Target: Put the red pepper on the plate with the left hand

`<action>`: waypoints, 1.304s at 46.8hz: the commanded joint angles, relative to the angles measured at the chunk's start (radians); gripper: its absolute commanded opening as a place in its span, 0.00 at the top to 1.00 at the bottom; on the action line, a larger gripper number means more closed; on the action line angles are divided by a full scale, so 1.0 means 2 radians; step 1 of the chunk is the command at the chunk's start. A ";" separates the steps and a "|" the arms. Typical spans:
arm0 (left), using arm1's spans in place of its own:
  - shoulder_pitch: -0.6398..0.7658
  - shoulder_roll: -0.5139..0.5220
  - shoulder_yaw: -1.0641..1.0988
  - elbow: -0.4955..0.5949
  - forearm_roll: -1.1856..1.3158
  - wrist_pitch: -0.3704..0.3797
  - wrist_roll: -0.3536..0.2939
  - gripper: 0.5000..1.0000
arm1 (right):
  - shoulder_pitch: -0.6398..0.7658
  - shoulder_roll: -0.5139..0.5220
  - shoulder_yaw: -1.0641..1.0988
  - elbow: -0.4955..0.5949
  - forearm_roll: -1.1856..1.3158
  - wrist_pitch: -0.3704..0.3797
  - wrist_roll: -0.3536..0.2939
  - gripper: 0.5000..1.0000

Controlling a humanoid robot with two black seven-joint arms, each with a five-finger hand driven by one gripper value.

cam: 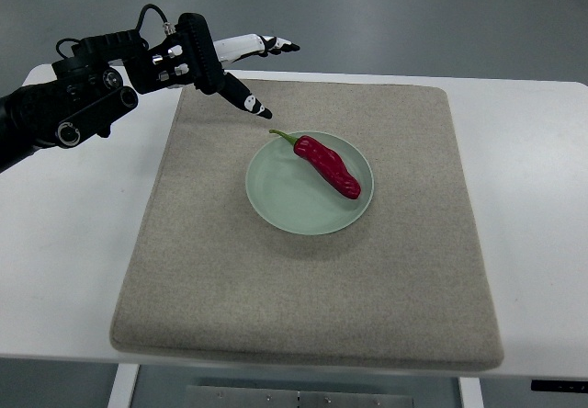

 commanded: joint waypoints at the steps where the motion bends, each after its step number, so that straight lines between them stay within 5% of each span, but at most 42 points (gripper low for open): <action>1: -0.001 0.001 -0.001 0.006 -0.022 0.005 0.000 0.01 | 0.000 0.000 0.000 0.000 -0.001 0.000 0.000 0.14; 16: 0.000 -0.008 -0.003 0.036 -0.202 0.032 0.015 0.01 | 0.000 0.000 0.000 0.000 -0.001 0.000 0.000 0.14; 41: 0.002 -0.048 -0.010 0.085 -0.547 0.101 0.099 0.02 | 0.000 0.000 0.000 0.000 0.000 0.000 0.000 0.14; 51: 0.002 -0.052 -0.024 0.097 -0.664 0.082 0.094 0.02 | 0.000 0.000 0.000 0.000 0.000 0.000 0.000 0.14; 61: 0.006 -0.058 -0.034 0.143 -0.764 0.001 0.088 0.02 | 0.000 0.000 0.000 0.000 0.000 0.000 0.000 0.14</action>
